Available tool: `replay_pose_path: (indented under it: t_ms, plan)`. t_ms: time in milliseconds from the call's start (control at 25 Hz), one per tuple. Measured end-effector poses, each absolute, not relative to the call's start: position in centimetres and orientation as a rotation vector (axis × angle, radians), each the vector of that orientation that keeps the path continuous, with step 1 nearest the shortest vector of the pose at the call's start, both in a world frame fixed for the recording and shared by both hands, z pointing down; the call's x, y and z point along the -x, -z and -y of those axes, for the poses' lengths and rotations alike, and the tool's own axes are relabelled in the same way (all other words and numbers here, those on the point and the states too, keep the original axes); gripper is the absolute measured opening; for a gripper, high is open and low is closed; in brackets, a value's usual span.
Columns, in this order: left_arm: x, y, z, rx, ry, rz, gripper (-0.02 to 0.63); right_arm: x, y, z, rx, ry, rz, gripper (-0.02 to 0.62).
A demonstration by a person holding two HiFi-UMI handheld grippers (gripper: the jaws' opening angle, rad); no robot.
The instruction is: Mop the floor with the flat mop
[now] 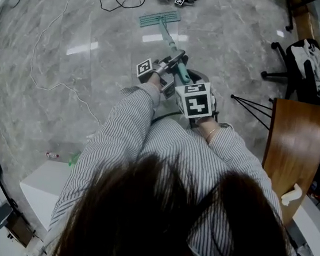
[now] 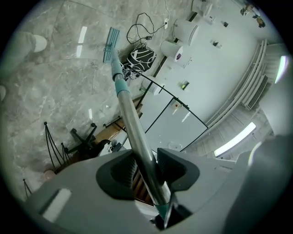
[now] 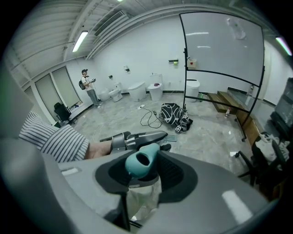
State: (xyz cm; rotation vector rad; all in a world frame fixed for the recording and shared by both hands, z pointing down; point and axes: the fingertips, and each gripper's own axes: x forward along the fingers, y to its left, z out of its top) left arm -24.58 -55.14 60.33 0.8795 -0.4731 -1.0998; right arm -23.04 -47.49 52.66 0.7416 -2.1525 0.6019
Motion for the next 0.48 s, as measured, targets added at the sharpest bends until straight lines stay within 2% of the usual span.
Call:
replay_pose_path:
  t_ms: [480]
  plan:
    - [14.4, -60.3, 43.5, -0.874, 1.161, 0.488, 0.152, 12.3, -52.7, 35.9, -0.672, -0.574, 2.156, 0.137]
